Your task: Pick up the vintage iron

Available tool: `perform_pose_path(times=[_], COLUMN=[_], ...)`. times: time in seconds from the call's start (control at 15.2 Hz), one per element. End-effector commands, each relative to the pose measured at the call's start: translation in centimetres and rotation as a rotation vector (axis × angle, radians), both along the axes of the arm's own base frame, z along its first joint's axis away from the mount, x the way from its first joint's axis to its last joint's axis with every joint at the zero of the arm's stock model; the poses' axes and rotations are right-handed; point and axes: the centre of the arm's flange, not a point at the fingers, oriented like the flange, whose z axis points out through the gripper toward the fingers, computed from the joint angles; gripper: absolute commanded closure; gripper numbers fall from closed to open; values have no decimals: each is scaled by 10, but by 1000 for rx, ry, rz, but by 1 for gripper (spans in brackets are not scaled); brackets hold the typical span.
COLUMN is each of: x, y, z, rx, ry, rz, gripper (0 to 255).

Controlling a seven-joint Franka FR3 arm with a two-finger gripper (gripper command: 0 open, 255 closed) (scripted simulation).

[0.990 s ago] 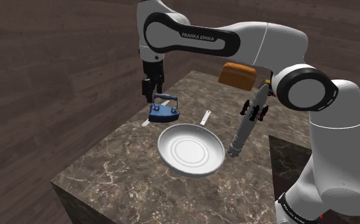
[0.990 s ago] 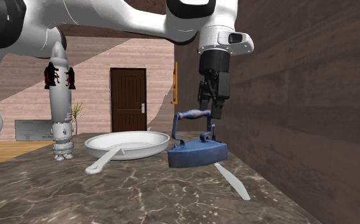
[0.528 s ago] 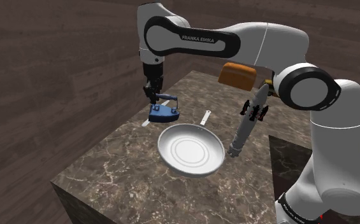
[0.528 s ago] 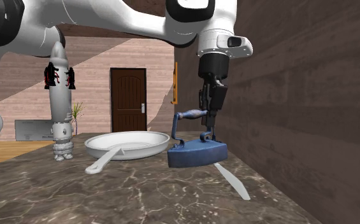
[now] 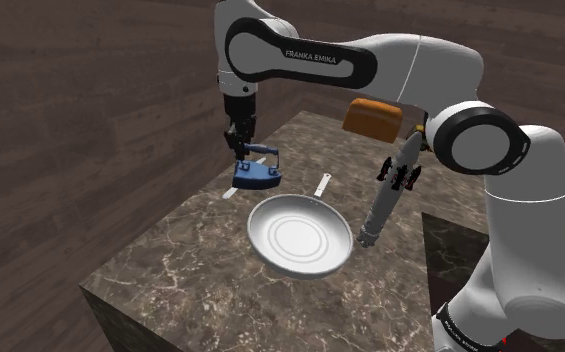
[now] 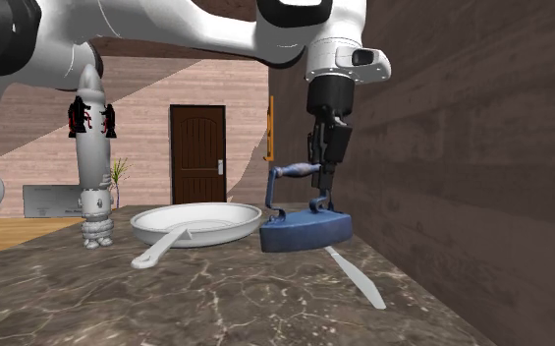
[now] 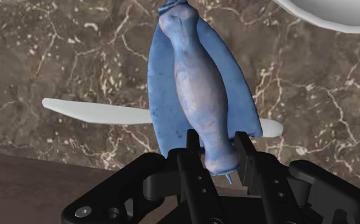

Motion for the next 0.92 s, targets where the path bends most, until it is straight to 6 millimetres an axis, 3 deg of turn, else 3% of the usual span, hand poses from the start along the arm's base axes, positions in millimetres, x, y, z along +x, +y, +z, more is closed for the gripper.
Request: perform_pose_path(times=[0.0,0.73,0.86], x=[-1,-1,-1], y=[-1,-1,-1], z=[10,68,69], rx=[0,0,0], ry=[0,0,0], rz=[0,0,0], gripper=[255,255,255])
